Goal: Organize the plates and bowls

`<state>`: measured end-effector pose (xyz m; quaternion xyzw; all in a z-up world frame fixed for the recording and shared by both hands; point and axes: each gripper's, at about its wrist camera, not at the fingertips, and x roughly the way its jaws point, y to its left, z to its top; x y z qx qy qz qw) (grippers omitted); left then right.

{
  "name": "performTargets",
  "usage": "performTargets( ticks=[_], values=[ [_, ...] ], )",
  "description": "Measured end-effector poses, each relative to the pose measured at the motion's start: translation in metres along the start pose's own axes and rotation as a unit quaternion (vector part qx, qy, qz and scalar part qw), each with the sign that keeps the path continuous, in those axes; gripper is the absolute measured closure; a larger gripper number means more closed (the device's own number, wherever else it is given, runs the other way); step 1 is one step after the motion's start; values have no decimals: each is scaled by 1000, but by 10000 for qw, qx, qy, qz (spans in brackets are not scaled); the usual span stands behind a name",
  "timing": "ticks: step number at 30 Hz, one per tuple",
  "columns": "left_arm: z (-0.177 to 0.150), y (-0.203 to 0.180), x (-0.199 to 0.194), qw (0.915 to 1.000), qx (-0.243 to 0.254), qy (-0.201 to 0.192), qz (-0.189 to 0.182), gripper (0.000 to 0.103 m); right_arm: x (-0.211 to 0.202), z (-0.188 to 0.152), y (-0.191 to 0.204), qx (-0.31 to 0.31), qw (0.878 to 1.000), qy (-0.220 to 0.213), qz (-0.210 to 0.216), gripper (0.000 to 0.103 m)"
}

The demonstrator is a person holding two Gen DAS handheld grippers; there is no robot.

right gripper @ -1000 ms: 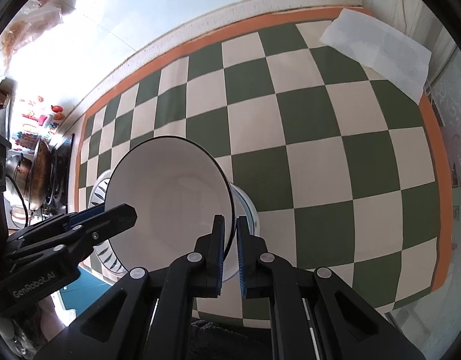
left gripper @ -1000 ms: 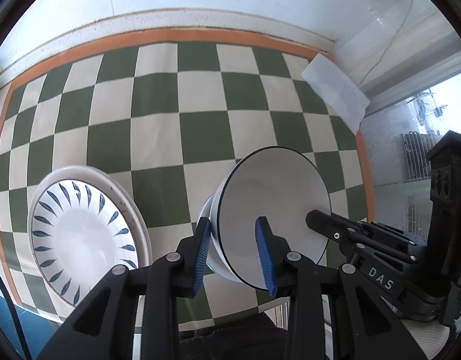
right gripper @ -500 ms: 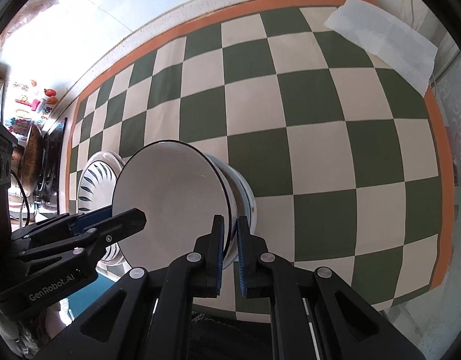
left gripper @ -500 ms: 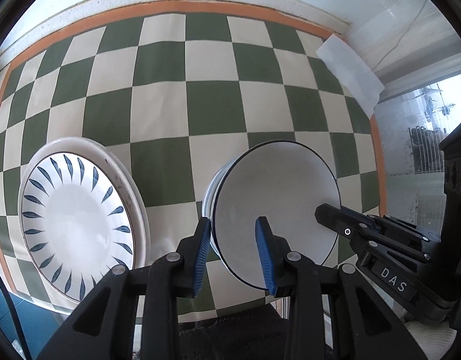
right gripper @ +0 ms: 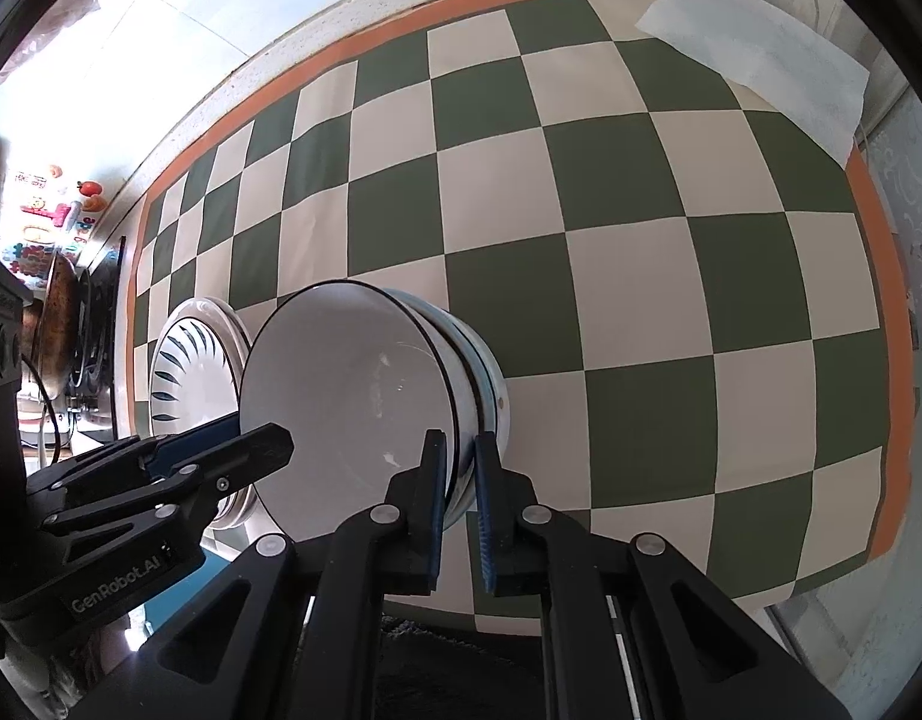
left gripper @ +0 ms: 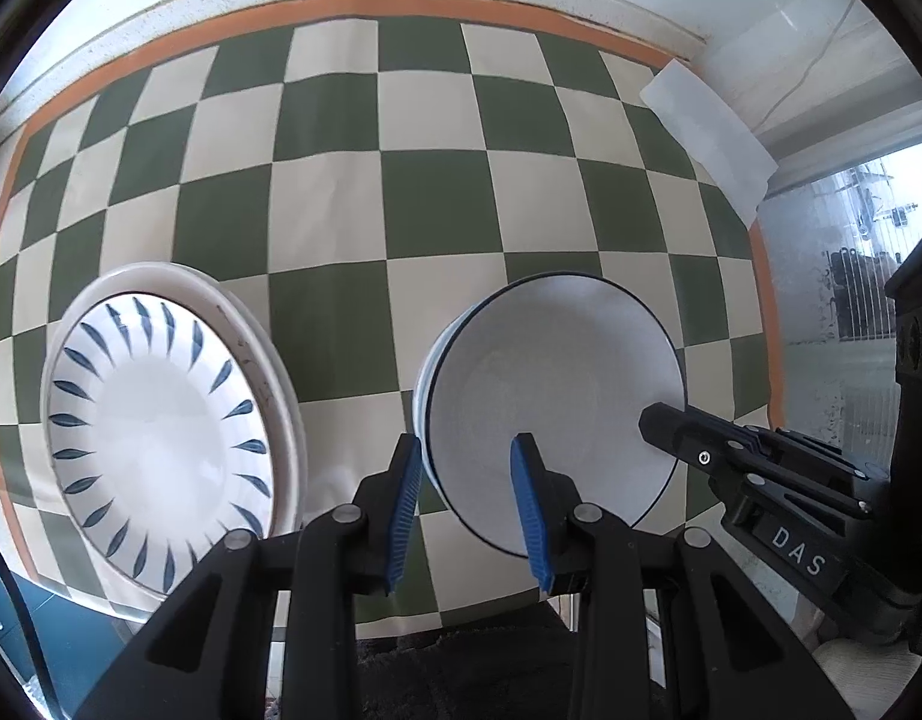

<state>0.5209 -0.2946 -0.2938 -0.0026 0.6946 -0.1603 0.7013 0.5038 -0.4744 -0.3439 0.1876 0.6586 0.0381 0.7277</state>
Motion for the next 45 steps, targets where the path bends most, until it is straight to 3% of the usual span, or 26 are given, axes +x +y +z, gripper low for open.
performTargets(
  ticks=[9, 12, 13, 15, 16, 17, 19, 23, 29, 37, 45],
  values=[
    [-22, -2, -32, 9991, 183, -269, 259, 73, -23, -18, 12, -170, 9997, -156, -94, 91],
    [-33, -3, -48, 9978, 316, -467, 362, 57, -39, -31, 19, -315, 9990, -269, -136, 91],
    [-36, -4, -54, 9970, 371, -556, 384, 44, -45, -36, 23, -369, 9986, -320, -186, 91],
    [-43, -6, -68, 9948, 519, -750, 449, 22, -57, -45, 27, -463, 9975, -465, -260, 82],
    [-46, -5, -74, 9942, 534, -821, 435, 16, -62, -49, 29, -489, 9971, -520, -278, 66],
    [-47, -4, -78, 9938, 546, -873, 430, 15, -69, -54, 30, -498, 9965, -601, -311, 43],
    [-50, -3, -89, 9925, 558, -1006, 414, 8, -76, -60, 31, -493, 9958, -671, -376, 23],
    [-56, 2, -110, 9899, 584, -1224, 415, 7, -95, -74, 36, -503, 9939, -891, -413, 12],
    [-71, 1, -144, 9834, 708, -1627, 381, 1, -127, -92, 44, -378, 9902, -1308, -323, 4],
    [-86, 3, -169, 9822, 721, -1730, 150, 0, -165, -112, 59, -520, 9813, -1695, -753, 3],
    [-94, 0, -171, 9814, 684, -1792, 65, 0, -194, -125, 70, -627, 9745, -2004, -790, 2]
  ],
)
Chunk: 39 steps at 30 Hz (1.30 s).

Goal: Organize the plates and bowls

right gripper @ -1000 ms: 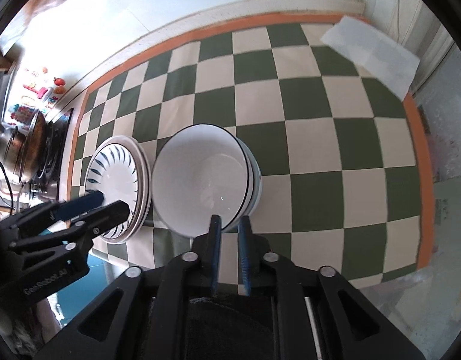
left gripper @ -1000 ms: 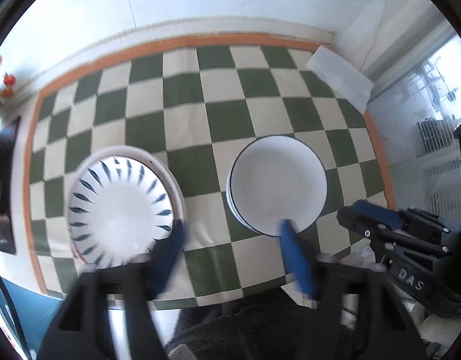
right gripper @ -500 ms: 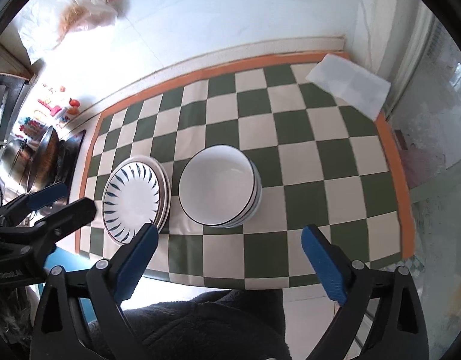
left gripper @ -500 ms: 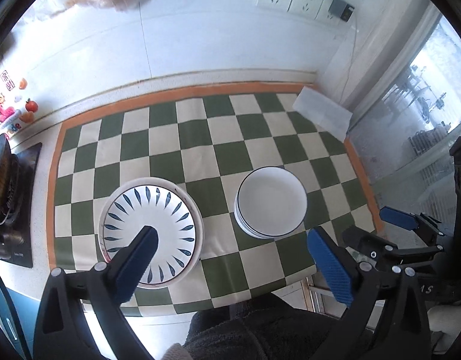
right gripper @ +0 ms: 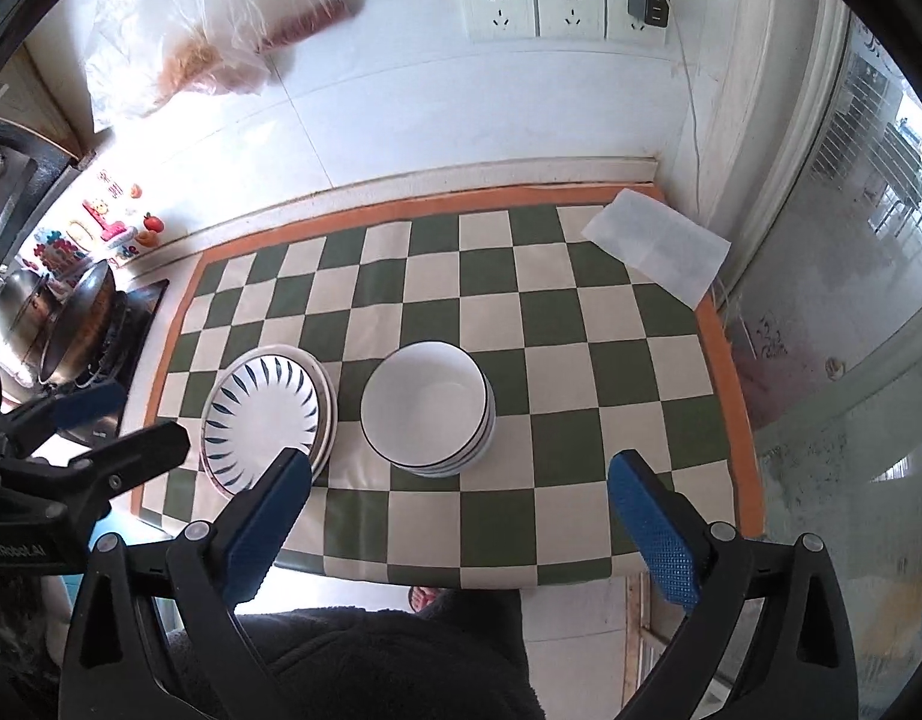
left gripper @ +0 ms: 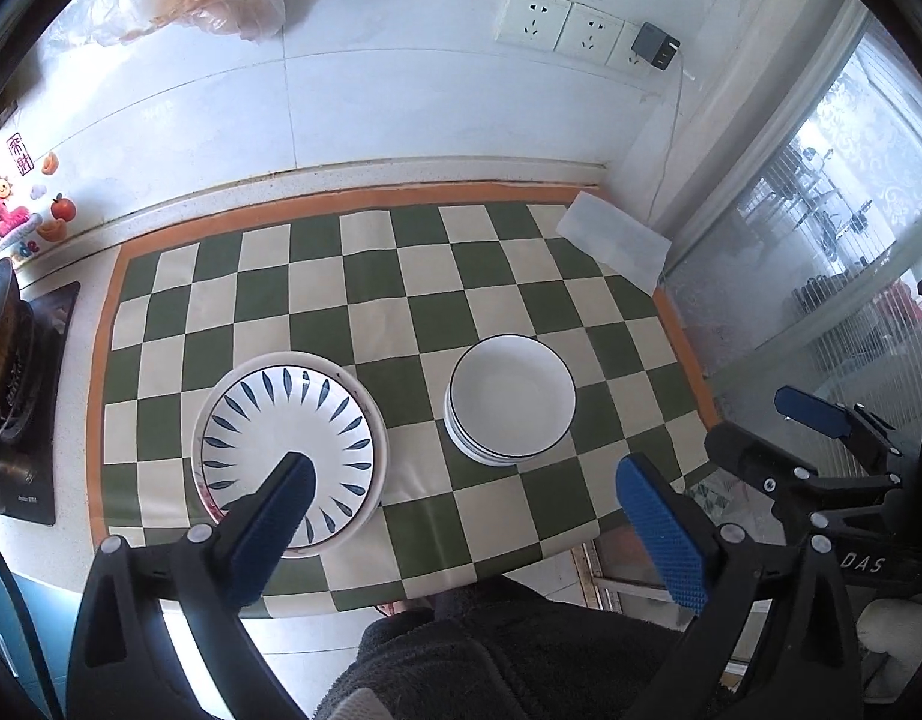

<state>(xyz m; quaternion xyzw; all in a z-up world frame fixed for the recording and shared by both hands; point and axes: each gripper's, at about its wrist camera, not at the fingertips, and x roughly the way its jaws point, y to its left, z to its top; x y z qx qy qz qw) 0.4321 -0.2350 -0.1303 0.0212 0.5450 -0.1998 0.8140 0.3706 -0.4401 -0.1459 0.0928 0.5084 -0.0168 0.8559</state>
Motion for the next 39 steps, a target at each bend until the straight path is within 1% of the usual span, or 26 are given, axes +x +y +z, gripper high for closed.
performTargets(
  ticks=[2, 5, 7, 8, 9, 11, 12, 14, 17, 19, 21, 25, 28, 30, 32, 33, 34, 35, 36, 37, 39],
  values=[
    [1, 2, 6, 9999, -57, 53, -66, 0, 1, 1, -2, 40, 10000, 0, 45, 2],
    [6, 10, 31, 9982, -273, 297, -439, 1, 11, 4, -5, 49, 9994, 31, 327, 2],
    [10, 18, 52, 9969, -446, 422, -486, 1, 29, 6, -10, 116, 9981, 82, 608, 2],
    [11, 19, 62, 9965, -494, 480, -479, 1, 37, 6, -11, 164, 9976, 109, 671, 2],
    [15, 25, 79, 9950, -597, 626, -496, 1, 52, 7, -17, 268, 9962, 209, 805, 2],
    [18, 31, 103, 9917, -760, 860, -586, 2, 82, 8, -25, 476, 9936, 421, 936, 2],
    [20, 36, 118, 9879, -890, 1028, -741, 2, 97, 8, -30, 592, 9919, 525, 993, 2],
    [23, 42, 142, 9808, -1101, 1314, -925, 2, 124, 8, -38, 793, 9888, 697, 1059, 2],
    [27, 44, 175, 9702, -1306, 1674, -1169, 2, 167, 7, -55, 1241, 9789, 1033, 1254, 2],
    [30, 43, 190, 9661, -1334, 1825, -1249, 2, 192, 5, -66, 1502, 9720, 1201, 1351, 2],
    [32, 43, 210, 9592, -1446, 2034, -1331, 2, 212, 3, -73, 1640, 9665, 1366, 1424, 2],
    [35, 44, 238, 9468, -1617, 2351, -1490, 2, 244, 1, -82, 1857, 9568, 1607, 1555, 3],
    [35, 44, 255, 9405, -1684, 2515, -1547, 2, 262, 0, -84, 1926, 9514, 1755, 1641, 4],
    [34, 47, 263, 9373, -1746, 2595, -1539, 2, 273, 0, -85, 1993, 9460, 1865, 1748, 6],
    [32, 49, 270, 9333, -1821, 2641, -1612, 5, 282, -2, -83, 2001, 9430, 1955, 1803, 15],
    [31, 50, 273, 9323, -1847, 2634, -1654, 11, 288, -3, -82, 2043, 9394, 2007, 1885, 18],
    [29, 50, 275, 9315, -1855, 2631, -1695, 18, 295, -4, -81, 2076, 9353, 2063, 1989, 26],
    [28, 50, 277, 9301, -1849, 2661, -1727, 22, 300, -5, -80, 2104, 9320, 2125, 2048, 36],
    [27, 49, 280, 9284, -1853, 2678, -1790, 28, 306, -6, -78, 2122, 9287, 2192, 2106, 39],
    [25, 49, 282, 9259, -1862, 2699, -1877, 31, 310, -7, -77, 2126, 9263, 2240, 2160, 42],
    [24, 50, 283, 9259, -1908, 2655, -1893, 30, 319, -8, -74, 2103, 9256, 2301, 2148, 43]
  ],
)
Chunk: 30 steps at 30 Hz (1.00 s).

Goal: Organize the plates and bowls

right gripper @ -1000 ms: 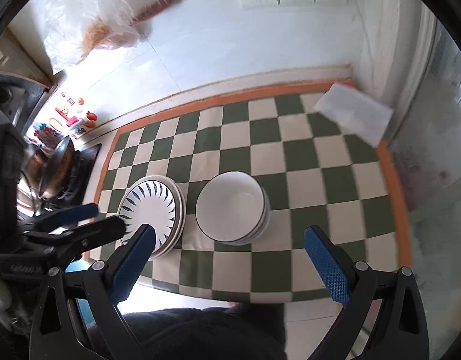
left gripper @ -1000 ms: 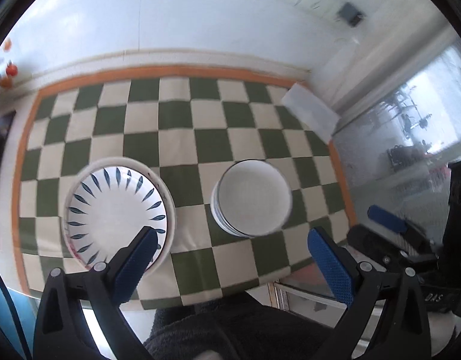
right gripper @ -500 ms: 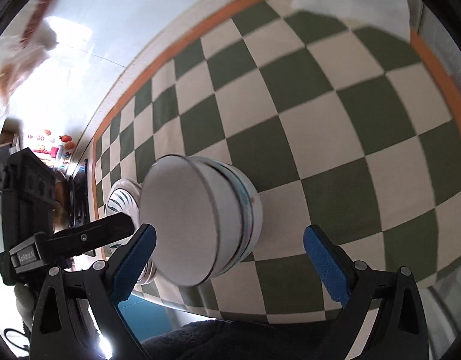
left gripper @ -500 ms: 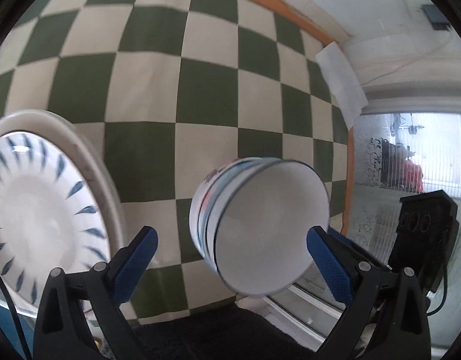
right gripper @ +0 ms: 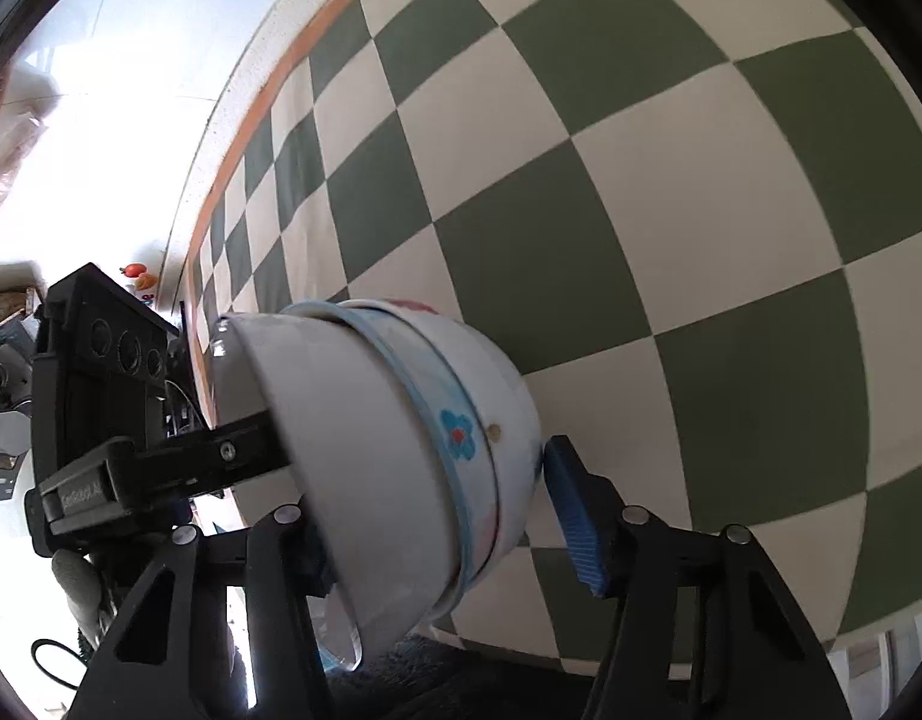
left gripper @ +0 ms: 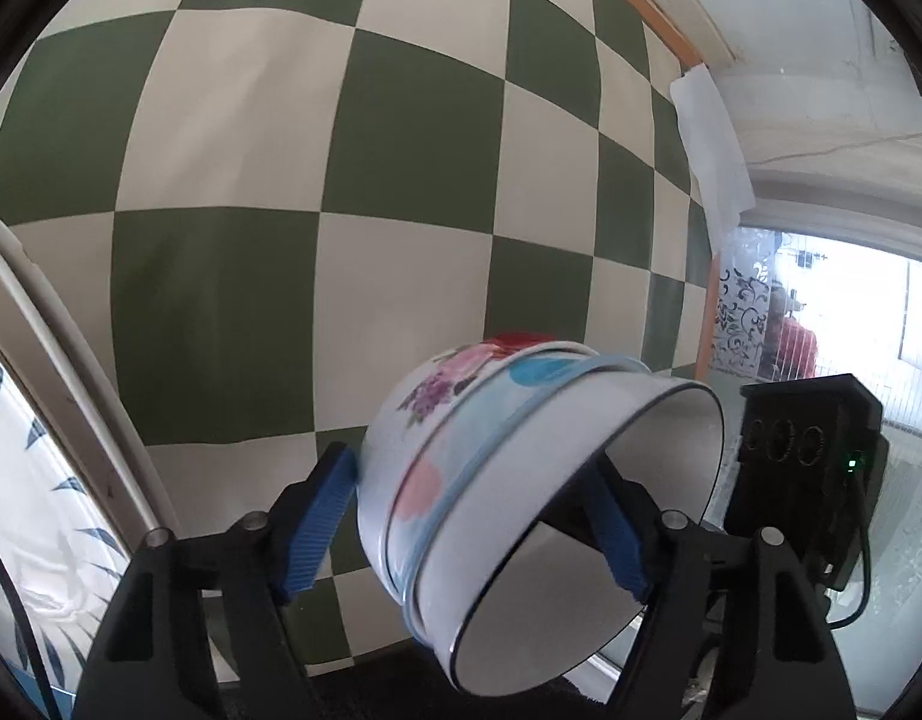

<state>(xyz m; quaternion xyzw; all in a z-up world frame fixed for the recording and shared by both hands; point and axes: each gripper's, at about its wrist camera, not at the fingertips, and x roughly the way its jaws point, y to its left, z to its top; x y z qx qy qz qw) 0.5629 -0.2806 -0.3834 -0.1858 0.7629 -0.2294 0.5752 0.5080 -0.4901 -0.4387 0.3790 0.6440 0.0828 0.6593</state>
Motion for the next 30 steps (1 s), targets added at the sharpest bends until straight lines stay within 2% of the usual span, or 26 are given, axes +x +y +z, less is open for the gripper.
performTargets(
  ticks=[6, 11, 17, 23, 30],
  values=[
    [-4, 5, -4, 9998, -19, -156, -156, 30, 9, 0, -3, -6, 9999, -59, 141, 45],
    [-9, 1, -9, 9995, 114, -285, 12, 30, 11, -4, -2, -35, 9997, -137, 195, 46],
    [-13, 3, -18, 9991, 123, -409, -37, 30, 11, -5, 0, -91, 9995, -167, 263, 46],
    [-16, -1, -25, 9986, 187, -499, 29, 30, 6, -2, 15, -373, 9988, -297, 147, 47],
    [-24, 1, -56, 9974, 109, -707, -2, 29, 2, 3, 47, -584, 9978, -262, 148, 48]
  ],
)
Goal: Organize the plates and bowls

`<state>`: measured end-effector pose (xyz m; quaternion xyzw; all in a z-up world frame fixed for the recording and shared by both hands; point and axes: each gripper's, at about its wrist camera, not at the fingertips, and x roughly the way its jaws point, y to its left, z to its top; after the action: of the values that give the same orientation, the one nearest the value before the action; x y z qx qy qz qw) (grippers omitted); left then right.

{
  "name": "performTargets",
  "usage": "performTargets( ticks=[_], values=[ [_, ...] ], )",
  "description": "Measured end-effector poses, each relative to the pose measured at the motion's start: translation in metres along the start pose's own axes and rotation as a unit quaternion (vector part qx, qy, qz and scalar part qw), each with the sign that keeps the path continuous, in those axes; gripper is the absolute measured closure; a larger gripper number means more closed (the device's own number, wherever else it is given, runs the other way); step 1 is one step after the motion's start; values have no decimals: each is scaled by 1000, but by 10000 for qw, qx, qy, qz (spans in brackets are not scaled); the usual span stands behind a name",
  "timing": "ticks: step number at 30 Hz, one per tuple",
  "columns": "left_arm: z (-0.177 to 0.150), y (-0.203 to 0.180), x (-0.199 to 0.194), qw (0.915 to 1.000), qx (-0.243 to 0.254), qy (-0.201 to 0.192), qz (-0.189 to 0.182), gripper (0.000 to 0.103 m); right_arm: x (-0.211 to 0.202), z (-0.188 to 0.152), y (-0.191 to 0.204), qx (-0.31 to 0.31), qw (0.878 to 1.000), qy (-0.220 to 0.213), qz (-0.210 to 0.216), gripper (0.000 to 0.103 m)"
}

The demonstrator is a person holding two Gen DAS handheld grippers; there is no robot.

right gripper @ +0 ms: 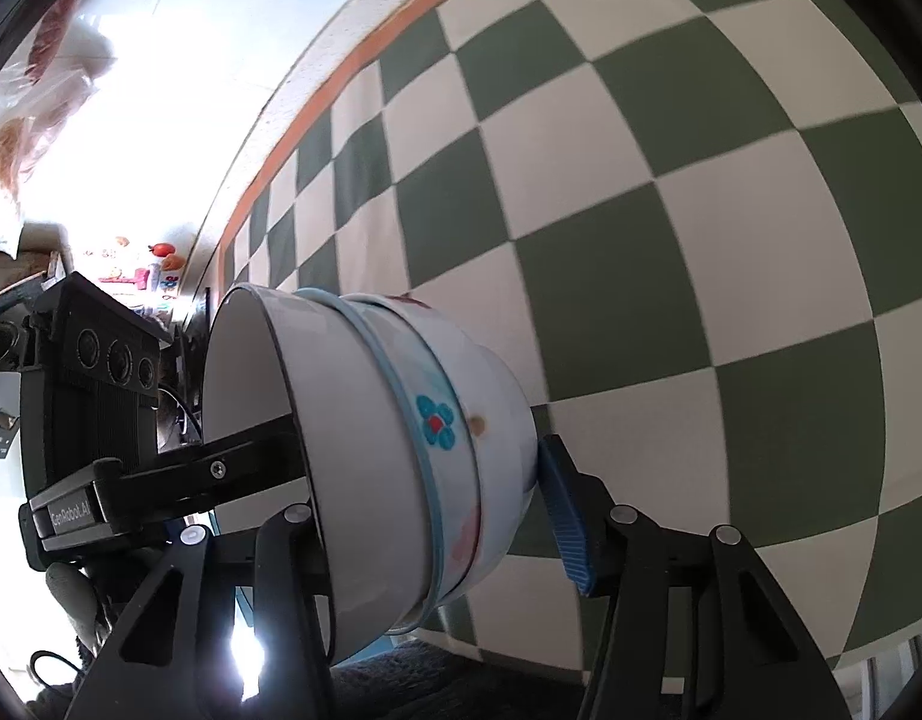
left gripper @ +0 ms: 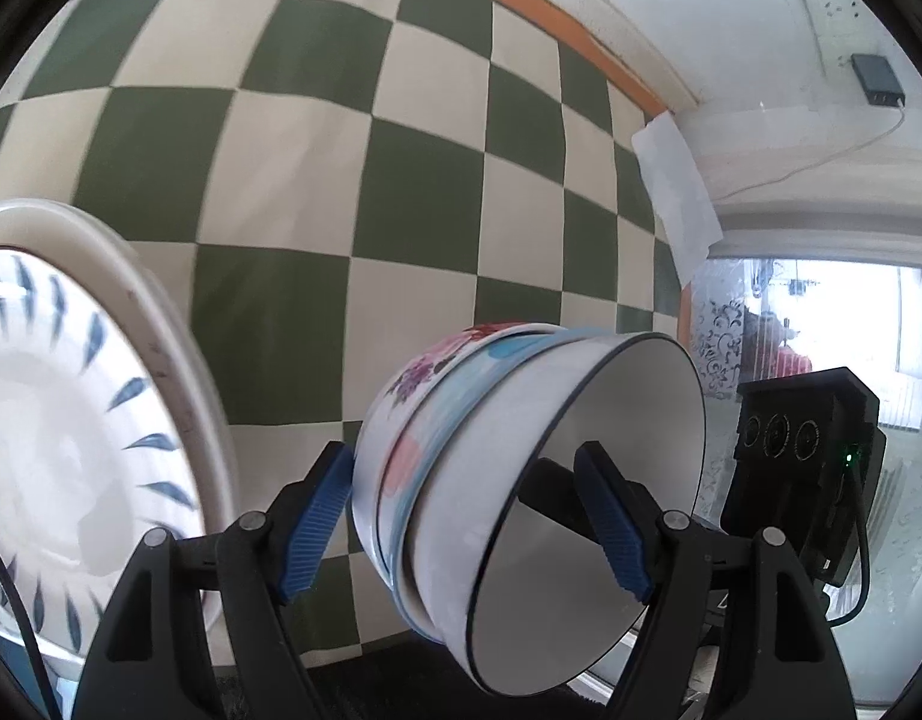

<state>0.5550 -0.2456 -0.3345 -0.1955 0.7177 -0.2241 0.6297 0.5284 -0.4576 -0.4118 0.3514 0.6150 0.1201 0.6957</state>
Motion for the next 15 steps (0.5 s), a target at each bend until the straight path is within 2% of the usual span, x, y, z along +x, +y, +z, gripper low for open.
performTargets(
  ticks=[7, 15],
  values=[
    [-8, 12, -39, 9996, -171, -218, 22, 29, 0, 2, 40, -287, 9995, 124, 78, 48],
    [-19, 58, -87, 9963, -623, -591, 77, 29, 17, -4, 94, -787, 9959, 418, 163, 48]
  ],
)
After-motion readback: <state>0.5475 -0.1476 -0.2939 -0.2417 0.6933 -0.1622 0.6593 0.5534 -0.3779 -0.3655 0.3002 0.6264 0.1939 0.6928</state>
